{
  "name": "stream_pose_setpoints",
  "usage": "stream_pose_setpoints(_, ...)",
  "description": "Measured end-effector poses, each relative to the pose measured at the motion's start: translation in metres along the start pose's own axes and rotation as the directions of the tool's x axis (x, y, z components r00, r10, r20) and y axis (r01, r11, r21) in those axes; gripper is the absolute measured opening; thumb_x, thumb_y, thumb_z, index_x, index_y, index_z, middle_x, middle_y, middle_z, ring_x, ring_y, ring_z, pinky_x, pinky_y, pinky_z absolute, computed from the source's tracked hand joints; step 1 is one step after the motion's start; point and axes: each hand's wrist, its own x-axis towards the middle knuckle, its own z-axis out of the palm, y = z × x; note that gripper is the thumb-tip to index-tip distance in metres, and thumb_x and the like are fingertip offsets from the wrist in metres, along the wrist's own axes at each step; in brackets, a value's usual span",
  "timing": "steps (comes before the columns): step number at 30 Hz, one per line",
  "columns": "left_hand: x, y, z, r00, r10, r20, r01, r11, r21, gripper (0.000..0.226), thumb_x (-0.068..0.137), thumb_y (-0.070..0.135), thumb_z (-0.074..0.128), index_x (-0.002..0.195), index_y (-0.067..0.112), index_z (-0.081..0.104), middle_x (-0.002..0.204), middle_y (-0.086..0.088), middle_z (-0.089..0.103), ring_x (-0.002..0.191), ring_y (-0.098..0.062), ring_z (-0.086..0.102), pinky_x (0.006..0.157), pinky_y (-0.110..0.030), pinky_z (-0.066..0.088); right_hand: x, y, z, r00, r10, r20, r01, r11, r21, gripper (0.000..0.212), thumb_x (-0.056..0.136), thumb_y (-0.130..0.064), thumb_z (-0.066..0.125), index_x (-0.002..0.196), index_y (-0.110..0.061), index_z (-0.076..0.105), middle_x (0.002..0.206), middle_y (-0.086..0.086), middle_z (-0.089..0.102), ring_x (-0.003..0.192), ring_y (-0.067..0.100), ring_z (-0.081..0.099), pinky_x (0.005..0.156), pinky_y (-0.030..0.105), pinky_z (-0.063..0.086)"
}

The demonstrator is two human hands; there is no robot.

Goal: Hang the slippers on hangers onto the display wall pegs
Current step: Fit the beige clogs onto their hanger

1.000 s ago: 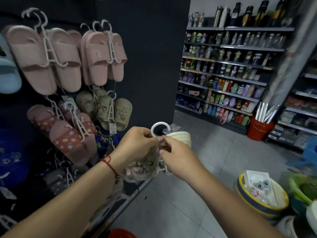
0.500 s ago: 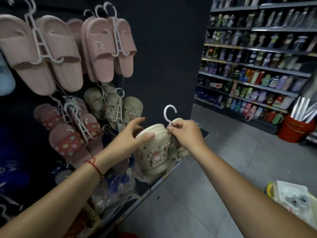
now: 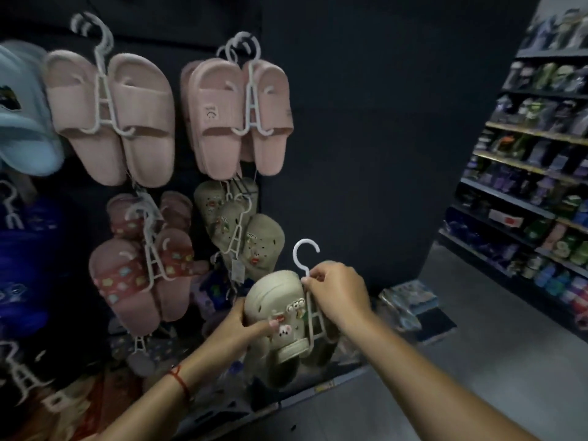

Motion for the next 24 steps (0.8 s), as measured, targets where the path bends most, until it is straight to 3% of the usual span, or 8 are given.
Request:
stream_pose_setpoints(2, 0.006, -0.005, 0.004, 0.998, 0.006, -0.059, -0.003, 0.998, 0.059, 0.070, 0.069, 0.041, 0.091, 0.122, 0.043, 0.045, 0.126, 0.004, 0.065, 0.109, -0.011, 0.068, 0.091, -0.035, 0.059, 0.016, 0.005, 0.006, 0.998, -0.047, 0.034, 0.046, 0.999, 0.022, 0.019, 0.090, -0.041, 0.068, 0.084, -0.024, 0.075, 0.086, -0.011, 0.071, 0.076, 0.012, 0.062, 0.069, 0.030, 0.052)
stream_pose_setpoints(5, 0.011, 0.000, 0.006, 0.979, 0.077, -0.190, -0.057, 0.992, 0.112, 0.091, 0.066, 0.045, 0.091, 0.133, 0.040, 0.030, 0.132, 0.011, 0.056, 0.114, -0.006, 0.063, 0.093, -0.024, 0.055, 0.038, -0.003, 0.019, 0.990, -0.104, 0.094, 0.097, 0.992, 0.075, 0.018, 0.092, -0.042, 0.066, 0.089, -0.028, 0.078, 0.087, -0.011, 0.070, 0.081, 0.013, 0.064, 0.072, 0.032, 0.054)
stream_pose_setpoints(8, 0.017, 0.012, -0.006, 0.911, 0.193, -0.364, -0.142, 0.976, 0.162, 0.079, 0.073, 0.028, 0.090, 0.126, 0.043, 0.033, 0.125, 0.016, 0.054, 0.110, -0.002, 0.060, 0.080, -0.013, 0.052, 0.059, -0.023, 0.033, 0.977, -0.174, 0.121, 0.158, 0.979, 0.130, 0.018, 0.092, -0.040, 0.066, 0.088, -0.027, 0.078, 0.083, -0.010, 0.070, 0.078, 0.012, 0.065, 0.065, 0.031, 0.053)
stream_pose_setpoints(10, 0.027, 0.014, -0.023, 0.873, 0.244, -0.423, -0.165, 0.962, 0.216, 0.083, 0.073, 0.028, 0.090, 0.130, 0.044, 0.033, 0.127, 0.015, 0.055, 0.111, -0.001, 0.060, 0.084, -0.017, 0.052, 0.073, -0.039, 0.041, 0.966, -0.200, 0.162, 0.176, 0.973, 0.150, 0.020, 0.094, -0.039, 0.064, 0.083, -0.027, 0.076, 0.075, -0.010, 0.067, 0.072, 0.011, 0.063, 0.057, 0.029, 0.048)
stream_pose_setpoints(15, 0.060, 0.016, -0.067, 0.858, 0.270, -0.437, -0.146, 0.944, 0.295, 0.079, 0.071, 0.039, 0.090, 0.131, 0.045, 0.039, 0.122, 0.012, 0.062, 0.105, -0.002, 0.065, 0.089, -0.031, 0.058, 0.111, -0.070, 0.066, 0.960, -0.177, 0.219, 0.142, 0.976, 0.167, 0.034, 0.099, -0.038, 0.052, 0.077, -0.022, 0.073, 0.073, -0.005, 0.068, 0.069, 0.014, 0.064, 0.063, 0.034, 0.052)
stream_pose_setpoints(19, 0.090, 0.020, -0.092, 0.877, 0.276, -0.393, -0.130, 0.924, 0.359, 0.079, 0.071, 0.053, 0.086, 0.131, 0.041, 0.036, 0.122, 0.015, 0.058, 0.104, 0.000, 0.062, 0.087, -0.029, 0.057, 0.138, -0.081, 0.086, 0.979, -0.146, 0.144, 0.125, 0.981, 0.146, 0.036, 0.098, -0.033, 0.054, 0.066, -0.020, 0.065, 0.066, -0.005, 0.062, 0.063, 0.012, 0.058, 0.056, 0.031, 0.044)
stream_pose_setpoints(22, 0.112, 0.021, -0.101, 0.893, 0.260, -0.366, -0.129, 0.929, 0.346, 0.075, 0.072, 0.052, 0.086, 0.127, 0.043, 0.035, 0.120, 0.019, 0.056, 0.104, 0.002, 0.061, 0.085, -0.027, 0.056, 0.155, -0.085, 0.092, 0.988, -0.122, 0.091, 0.113, 0.988, 0.102, 0.045, 0.098, -0.034, 0.056, 0.055, -0.020, 0.053, 0.058, -0.004, 0.054, 0.056, 0.011, 0.052, 0.051, 0.030, 0.037)
stream_pose_setpoints(24, 0.126, 0.019, -0.103, 0.893, 0.254, -0.371, -0.128, 0.935, 0.331, 0.076, 0.072, 0.049, 0.087, 0.126, 0.043, 0.034, 0.121, 0.020, 0.055, 0.103, 0.004, 0.059, 0.084, -0.024, 0.054, 0.167, -0.086, 0.095, 0.990, -0.111, 0.088, 0.106, 0.993, 0.058, 0.040, 0.097, -0.035, 0.058, 0.061, -0.019, 0.063, 0.065, -0.002, 0.062, 0.062, 0.015, 0.057, 0.057, 0.032, 0.042)
